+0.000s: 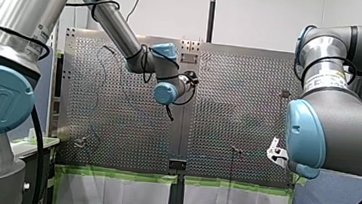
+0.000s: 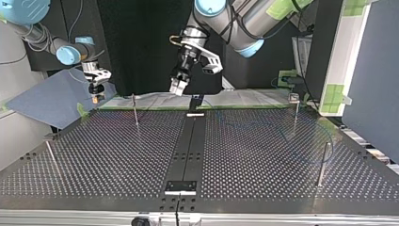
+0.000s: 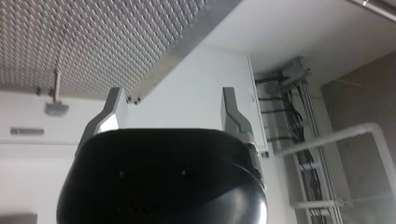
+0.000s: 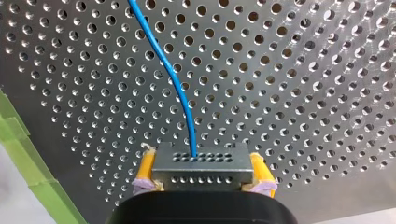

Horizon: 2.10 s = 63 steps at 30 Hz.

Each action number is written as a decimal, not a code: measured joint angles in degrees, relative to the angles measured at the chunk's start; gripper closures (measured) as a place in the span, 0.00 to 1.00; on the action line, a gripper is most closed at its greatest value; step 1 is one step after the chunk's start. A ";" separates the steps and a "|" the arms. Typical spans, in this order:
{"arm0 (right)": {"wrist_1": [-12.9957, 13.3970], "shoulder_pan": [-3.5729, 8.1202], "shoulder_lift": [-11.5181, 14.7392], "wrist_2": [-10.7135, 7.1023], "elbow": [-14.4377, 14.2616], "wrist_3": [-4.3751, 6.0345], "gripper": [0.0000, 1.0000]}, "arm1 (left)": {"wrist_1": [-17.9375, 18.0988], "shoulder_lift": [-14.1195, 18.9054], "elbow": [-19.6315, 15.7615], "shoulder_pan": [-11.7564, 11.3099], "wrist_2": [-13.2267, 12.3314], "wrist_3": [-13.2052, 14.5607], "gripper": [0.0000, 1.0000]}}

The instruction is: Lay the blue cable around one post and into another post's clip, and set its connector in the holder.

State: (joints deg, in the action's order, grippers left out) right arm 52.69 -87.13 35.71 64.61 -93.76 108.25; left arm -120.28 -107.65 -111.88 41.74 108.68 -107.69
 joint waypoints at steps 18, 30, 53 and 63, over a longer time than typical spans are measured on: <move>-0.31 0.82 0.30 -0.40 0.01 -2.23 1.00 | 7.71 -8.04 -8.87 -1.71 5.03 3.02 0.01; -4.01 0.84 4.15 -0.86 -0.03 -4.60 1.00 | 9.27 -9.25 -14.97 -1.86 6.41 3.49 0.01; -6.74 -0.11 8.51 -0.81 -0.55 -6.09 1.00 | 5.89 -9.19 -26.66 -1.79 14.20 -2.61 0.01; -6.59 0.06 13.34 -0.08 -3.35 -6.01 1.00 | 8.54 -9.19 -31.50 -1.92 13.97 -3.05 0.01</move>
State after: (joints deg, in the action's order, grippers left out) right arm 46.11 -87.08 49.05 64.53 -97.11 102.23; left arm -111.73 -116.84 -143.38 39.82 122.65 -110.74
